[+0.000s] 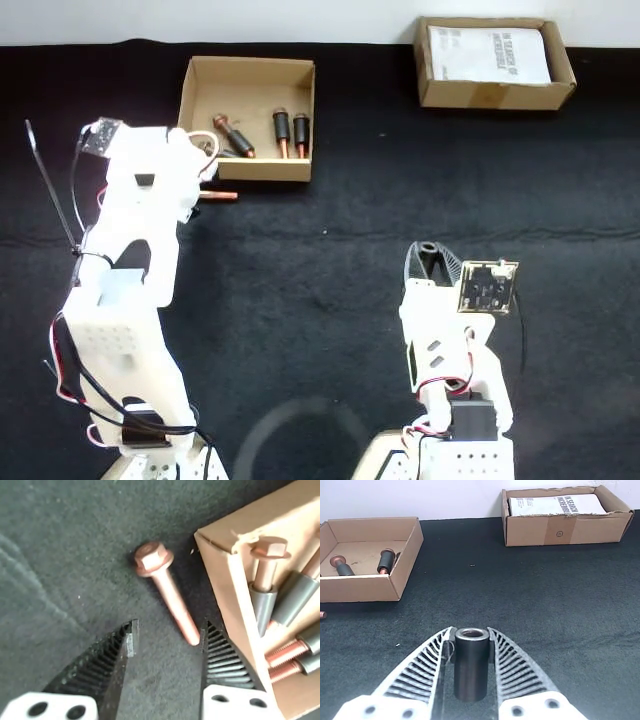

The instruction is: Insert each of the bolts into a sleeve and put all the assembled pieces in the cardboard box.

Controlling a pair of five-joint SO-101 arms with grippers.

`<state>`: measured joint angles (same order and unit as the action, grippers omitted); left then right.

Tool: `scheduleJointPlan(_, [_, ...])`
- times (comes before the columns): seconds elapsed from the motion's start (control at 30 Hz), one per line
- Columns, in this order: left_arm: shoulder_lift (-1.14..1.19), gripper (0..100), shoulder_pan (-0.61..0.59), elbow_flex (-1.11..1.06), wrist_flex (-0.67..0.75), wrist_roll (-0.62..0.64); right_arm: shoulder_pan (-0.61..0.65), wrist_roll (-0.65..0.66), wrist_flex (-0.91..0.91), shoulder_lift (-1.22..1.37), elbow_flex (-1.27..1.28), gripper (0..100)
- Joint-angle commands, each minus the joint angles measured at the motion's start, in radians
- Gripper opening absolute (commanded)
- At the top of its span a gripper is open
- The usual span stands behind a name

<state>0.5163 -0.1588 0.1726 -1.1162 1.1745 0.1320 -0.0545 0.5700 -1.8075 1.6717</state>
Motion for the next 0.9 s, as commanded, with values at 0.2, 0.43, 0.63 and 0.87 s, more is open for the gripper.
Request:
scheduleJointPlan(0.2, [-0.007, 17, -0.012, -0.091, 0.203, 0.009, 0.007, -0.002, 0.004, -0.019, 0.131, 0.7])
scheduleJointPlan(0.43, [-0.007, 1, -0.039, -0.119, 0.233, 0.003, 0.004, -0.002, 0.004, -0.019, 0.131, 0.7])
scheduleJointPlan(0.63, [-0.005, 1, -0.03, -0.117, 0.219, -0.038, 0.002, -0.002, 0.004, -0.019, 0.131, 0.7])
scheduleJointPlan(0.87, [-0.007, 1, 0.159, -0.122, 0.075, -0.503, 0.002, -0.005, 0.004, -0.019, 0.131, 0.7])
